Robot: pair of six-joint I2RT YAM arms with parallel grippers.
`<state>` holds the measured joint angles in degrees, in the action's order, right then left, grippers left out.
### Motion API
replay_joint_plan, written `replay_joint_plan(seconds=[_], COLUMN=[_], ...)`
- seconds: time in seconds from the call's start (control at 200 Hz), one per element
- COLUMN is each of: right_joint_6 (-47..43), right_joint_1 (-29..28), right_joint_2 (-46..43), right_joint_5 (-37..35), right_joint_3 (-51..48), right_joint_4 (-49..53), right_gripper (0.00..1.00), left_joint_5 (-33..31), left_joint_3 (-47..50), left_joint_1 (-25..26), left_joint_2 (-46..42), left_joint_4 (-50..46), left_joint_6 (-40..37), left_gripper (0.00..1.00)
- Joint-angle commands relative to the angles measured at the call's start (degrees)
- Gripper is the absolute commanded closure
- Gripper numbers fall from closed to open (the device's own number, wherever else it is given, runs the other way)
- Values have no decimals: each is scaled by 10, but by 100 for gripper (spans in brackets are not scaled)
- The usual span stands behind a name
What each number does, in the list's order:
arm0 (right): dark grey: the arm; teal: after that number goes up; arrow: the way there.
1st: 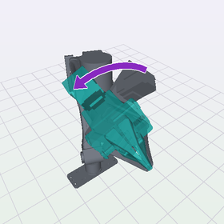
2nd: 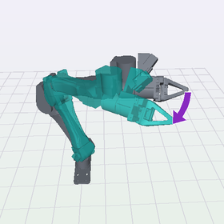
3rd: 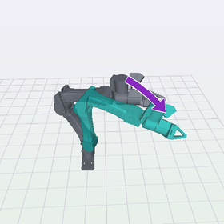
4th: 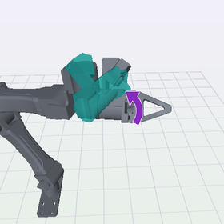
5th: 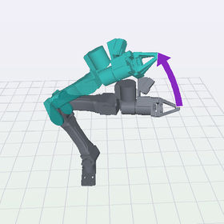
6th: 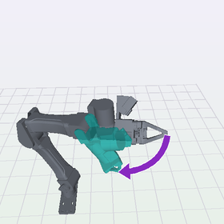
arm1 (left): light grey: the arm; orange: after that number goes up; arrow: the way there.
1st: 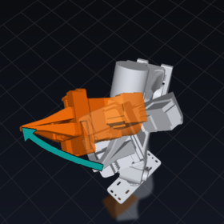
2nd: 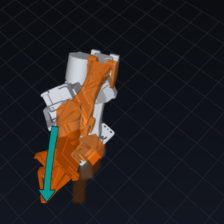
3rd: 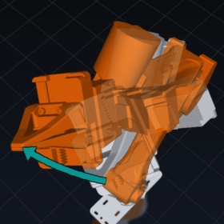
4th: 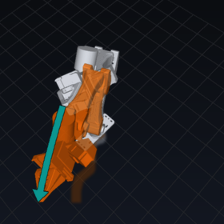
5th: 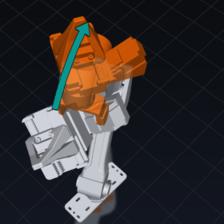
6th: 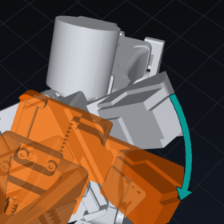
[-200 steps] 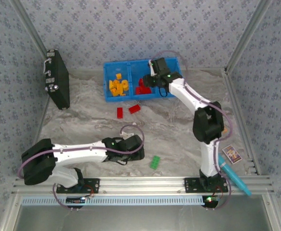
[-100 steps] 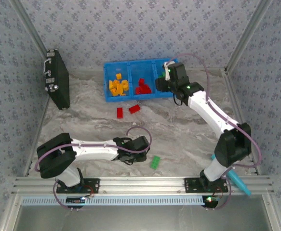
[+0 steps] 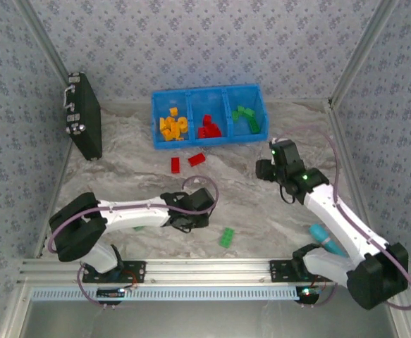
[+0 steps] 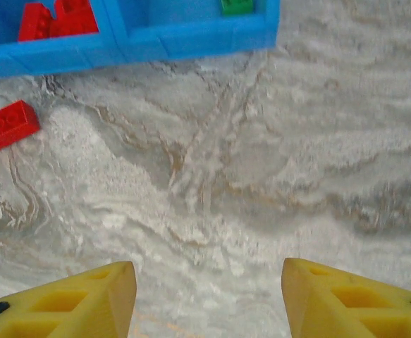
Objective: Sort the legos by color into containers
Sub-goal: Pick up the lego from the middle-left of the table, then place the lego in the container.
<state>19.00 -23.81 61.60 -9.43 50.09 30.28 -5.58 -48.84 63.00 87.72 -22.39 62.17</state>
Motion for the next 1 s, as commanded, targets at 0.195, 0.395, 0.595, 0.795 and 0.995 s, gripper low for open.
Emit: replay_joint_plan(seconds=[0.195,0.395,0.595,0.795,0.995], right_joint_6=[123,227,347,435,508], right_joint_1=[-34,-101,-193,-256,-326], right_joint_2=[-97,-159,-181,-183,-182], right_joint_5=[45,51,51,70,34], right_joint_3=[-92,-149,-202,-206,-212], right_joint_4=[65,68,46,32,65], right_gripper=[43,42,43,41,40], left_joint_5=[13,42,54,88,101], left_joint_3=[-122,-267,-440,-577,-713], left_joint_1=[-62,-141,-197,-237,-267], left_joint_2=[-33,23,138,269,404], left_joint_4=[-46,-65,-58,-46,-62], left_joint_6=[-138,-251,-320,-322,-320], left_gripper=[83,84,85,85,86])
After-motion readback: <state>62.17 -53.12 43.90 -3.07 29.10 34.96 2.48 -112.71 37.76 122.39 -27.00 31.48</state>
